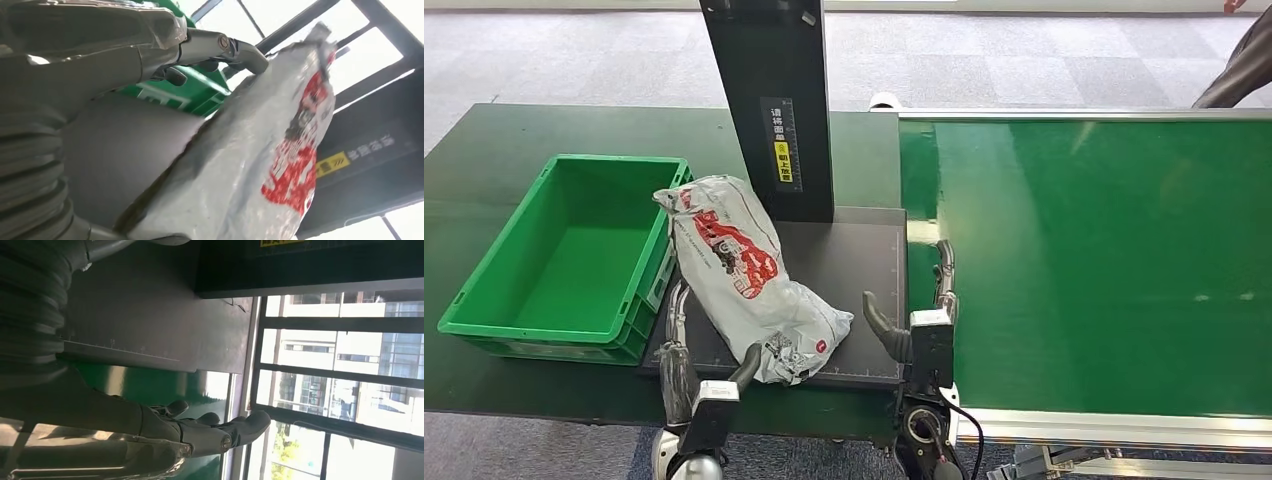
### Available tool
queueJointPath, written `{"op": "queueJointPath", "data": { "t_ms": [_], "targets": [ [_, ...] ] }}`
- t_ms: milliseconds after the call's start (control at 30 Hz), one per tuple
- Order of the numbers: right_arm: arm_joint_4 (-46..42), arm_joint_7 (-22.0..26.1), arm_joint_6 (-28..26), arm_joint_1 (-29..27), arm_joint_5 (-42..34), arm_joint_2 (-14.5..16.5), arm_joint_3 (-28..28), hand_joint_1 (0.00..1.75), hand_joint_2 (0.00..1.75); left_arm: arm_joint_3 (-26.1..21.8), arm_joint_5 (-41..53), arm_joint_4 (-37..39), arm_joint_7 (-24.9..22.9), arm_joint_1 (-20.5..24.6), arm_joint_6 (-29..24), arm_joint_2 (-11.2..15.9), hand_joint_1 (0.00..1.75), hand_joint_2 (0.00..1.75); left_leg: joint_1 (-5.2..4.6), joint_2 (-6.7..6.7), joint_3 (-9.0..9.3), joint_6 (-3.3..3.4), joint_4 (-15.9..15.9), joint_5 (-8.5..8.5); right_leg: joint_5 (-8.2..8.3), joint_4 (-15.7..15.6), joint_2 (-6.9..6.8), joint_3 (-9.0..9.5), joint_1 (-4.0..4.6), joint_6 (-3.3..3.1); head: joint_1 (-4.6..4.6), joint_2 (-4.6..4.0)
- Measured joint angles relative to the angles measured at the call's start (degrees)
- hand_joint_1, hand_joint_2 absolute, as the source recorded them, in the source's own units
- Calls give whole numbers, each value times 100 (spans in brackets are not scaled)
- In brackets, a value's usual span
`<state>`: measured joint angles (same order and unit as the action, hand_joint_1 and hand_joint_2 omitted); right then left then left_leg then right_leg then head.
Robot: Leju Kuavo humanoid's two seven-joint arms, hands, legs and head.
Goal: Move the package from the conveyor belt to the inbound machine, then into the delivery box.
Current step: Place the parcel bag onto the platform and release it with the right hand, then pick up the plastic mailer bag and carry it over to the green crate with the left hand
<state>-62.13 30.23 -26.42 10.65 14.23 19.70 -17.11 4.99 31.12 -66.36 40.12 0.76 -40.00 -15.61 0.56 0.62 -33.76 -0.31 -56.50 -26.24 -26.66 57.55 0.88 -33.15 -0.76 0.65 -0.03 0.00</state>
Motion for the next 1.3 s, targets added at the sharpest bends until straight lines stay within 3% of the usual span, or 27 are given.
{"op": "queueJointPath", "data": {
  "t_ms": [133, 333, 767, 833, 1033, 1167, 1300],
  "targets": [
    [-16, 32, 90, -3, -31, -10, -59, 0, 175, -159, -58, -29, -1, 225, -3, 126, 0, 175, 0, 0, 0, 0, 0, 0, 0, 0, 0, -2, 0, 0, 1, 0],
    [4, 166, 157, 18, -125, -25, -185, 0, 175, -203, 240, 653, -2, 918, 49, 260, 0, 175, -1, 4, -1, 1, 0, 2, -1, 0, -9, 4, -1, 0, 1, 0],
    [257, 246, 435, 146, -260, -57, -436, 0, 175, -468, 2081, 1759, -30, 1735, 49, -14, 0, 175, 1, 9, -2, 2, 0, 3, 0, 0, -12, 0, 1, 1, 1, 0],
    [332, 340, 502, 192, -295, -57, -452, 0, 175, -358, 2541, 2135, -158, 2017, 245, 16, 0, 175, 1, 13, -2, 1, 0, 5, 0, 0, -17, 3, 1, 1, 2, 0],
    [564, 562, 683, 328, -338, -55, -456, 0, 175, 133, 3361, 3411, -1096, 2957, 1511, 117, 0, 175, -1, 11, 0, 2, -1, 8, 5, 1, -16, 7, -1, 0, 1, 0],
    [684, 620, 725, 487, -369, -45, -455, 0, 175, 411, 3760, 3949, -1678, 3410, 1942, 170, 2, 175, -1, 15, 2, 2, -2, 8, 5, 1, -19, 9, -1, 0, 0, 0],
    [754, 661, 788, 528, -360, -40, -486, 0, 175, 748, 4081, 4329, -2157, 3809, 2276, 156, 168, 175, 0, 24, 16, 1, 0, 6, 2, 1, -27, 29, 0, 0, 0, 0]
  ]
}}
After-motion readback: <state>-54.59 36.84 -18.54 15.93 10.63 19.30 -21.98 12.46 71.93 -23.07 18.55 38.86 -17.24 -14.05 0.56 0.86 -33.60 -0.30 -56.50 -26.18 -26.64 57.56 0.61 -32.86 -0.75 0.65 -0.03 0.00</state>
